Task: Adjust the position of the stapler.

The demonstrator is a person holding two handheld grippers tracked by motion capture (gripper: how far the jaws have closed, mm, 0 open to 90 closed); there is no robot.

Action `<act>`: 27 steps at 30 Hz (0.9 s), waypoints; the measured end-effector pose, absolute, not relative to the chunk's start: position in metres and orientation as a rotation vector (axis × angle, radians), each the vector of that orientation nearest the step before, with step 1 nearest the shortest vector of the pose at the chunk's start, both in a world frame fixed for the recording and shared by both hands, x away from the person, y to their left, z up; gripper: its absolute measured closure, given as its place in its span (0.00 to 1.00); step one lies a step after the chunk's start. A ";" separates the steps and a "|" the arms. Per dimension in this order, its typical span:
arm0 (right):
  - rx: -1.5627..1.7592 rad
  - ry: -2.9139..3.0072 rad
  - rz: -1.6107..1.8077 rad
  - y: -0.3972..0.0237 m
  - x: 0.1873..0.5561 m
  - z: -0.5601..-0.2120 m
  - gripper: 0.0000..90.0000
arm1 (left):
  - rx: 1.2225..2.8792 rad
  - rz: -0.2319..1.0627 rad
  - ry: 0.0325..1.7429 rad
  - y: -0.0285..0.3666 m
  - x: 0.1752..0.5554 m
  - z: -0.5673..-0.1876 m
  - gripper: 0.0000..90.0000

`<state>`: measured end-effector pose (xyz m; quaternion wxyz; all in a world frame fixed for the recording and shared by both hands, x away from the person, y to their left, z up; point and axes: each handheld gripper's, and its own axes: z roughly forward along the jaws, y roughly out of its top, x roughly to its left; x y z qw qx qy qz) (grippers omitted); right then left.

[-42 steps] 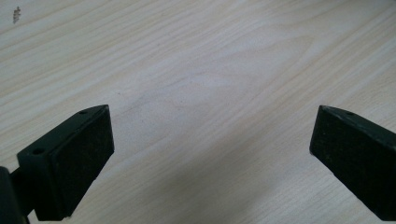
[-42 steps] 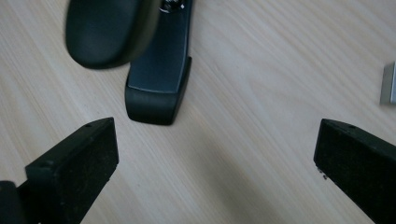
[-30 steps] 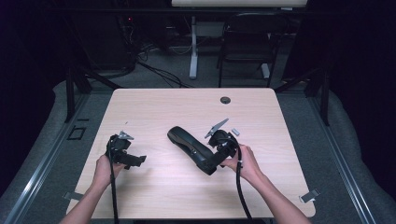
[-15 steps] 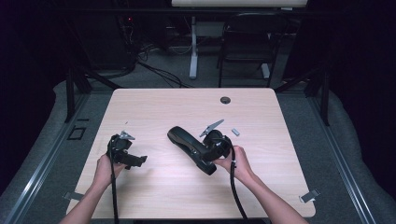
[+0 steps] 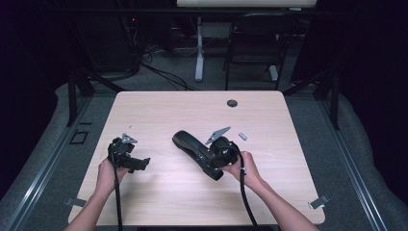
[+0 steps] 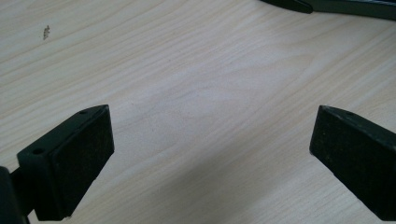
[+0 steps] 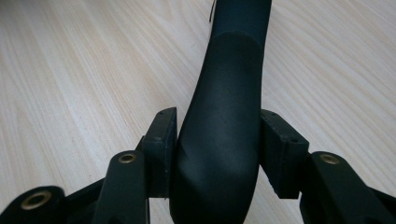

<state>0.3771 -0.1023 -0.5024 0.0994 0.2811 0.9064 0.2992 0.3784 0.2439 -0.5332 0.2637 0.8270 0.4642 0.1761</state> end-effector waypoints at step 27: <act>0.640 2.788 0.961 -0.120 0.379 -0.504 0.59 | 2.220 0.500 1.215 0.245 0.376 -0.528 0.00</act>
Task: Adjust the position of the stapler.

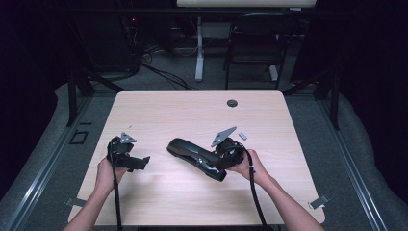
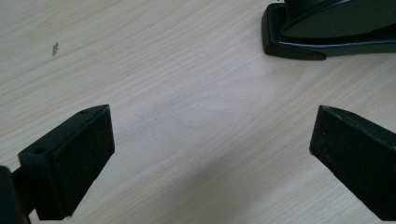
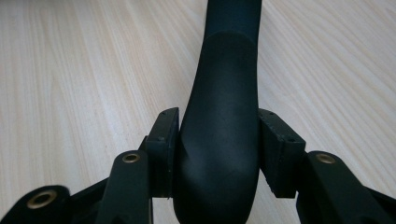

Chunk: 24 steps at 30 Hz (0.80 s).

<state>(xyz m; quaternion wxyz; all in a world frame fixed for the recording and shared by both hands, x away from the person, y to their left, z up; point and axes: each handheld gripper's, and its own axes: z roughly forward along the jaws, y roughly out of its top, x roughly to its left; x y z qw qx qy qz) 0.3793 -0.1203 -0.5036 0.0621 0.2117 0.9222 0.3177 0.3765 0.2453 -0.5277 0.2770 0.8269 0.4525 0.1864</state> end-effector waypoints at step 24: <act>0.443 2.877 0.981 -0.135 0.374 -0.503 0.60 | 2.213 0.383 1.144 0.240 0.371 -0.527 0.00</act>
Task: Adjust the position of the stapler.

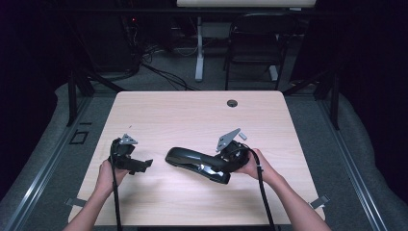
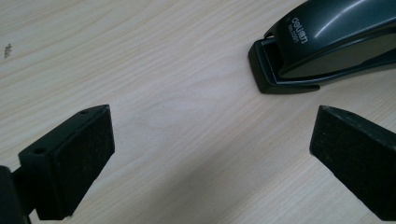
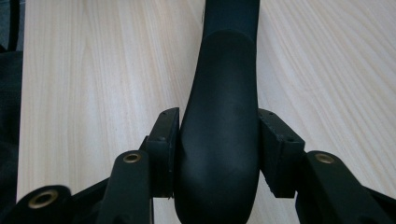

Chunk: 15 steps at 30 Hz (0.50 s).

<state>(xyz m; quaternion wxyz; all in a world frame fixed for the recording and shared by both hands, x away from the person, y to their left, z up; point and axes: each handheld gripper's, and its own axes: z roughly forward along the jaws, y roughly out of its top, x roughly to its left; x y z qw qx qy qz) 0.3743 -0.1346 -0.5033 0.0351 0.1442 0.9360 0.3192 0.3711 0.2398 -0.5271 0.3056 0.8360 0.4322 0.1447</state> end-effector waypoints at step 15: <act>0.557 2.892 0.884 -0.127 0.375 -0.499 0.36 | 2.228 0.384 1.155 0.237 0.373 -0.529 0.00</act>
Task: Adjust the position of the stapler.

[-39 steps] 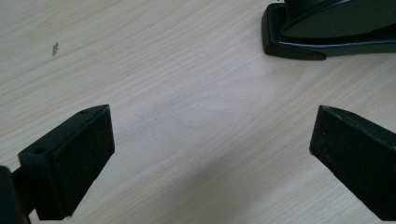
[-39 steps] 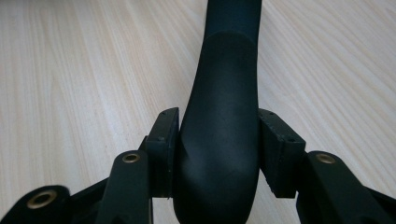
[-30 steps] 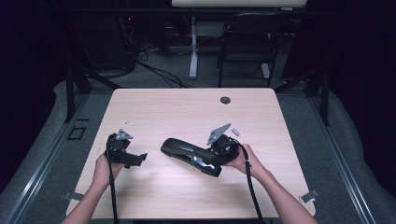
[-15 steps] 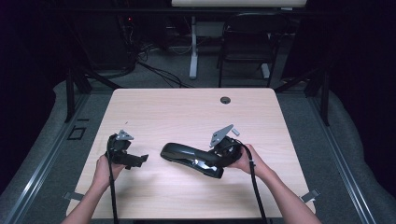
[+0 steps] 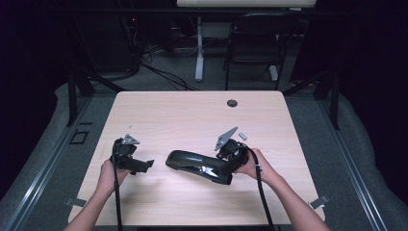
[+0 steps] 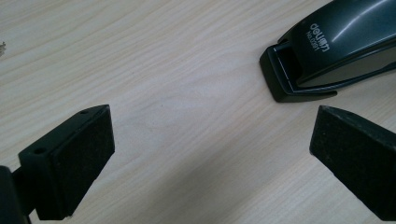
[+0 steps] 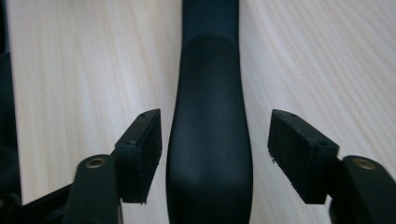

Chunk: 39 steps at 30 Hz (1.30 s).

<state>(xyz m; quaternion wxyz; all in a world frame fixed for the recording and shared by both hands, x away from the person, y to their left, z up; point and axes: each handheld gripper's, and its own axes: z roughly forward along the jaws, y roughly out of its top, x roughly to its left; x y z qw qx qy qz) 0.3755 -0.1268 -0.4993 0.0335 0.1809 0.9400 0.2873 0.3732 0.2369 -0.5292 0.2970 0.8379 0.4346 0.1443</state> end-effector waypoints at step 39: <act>0.361 2.897 0.851 -0.116 0.367 -0.496 0.66 | 2.252 0.392 1.164 0.234 0.373 -0.531 0.00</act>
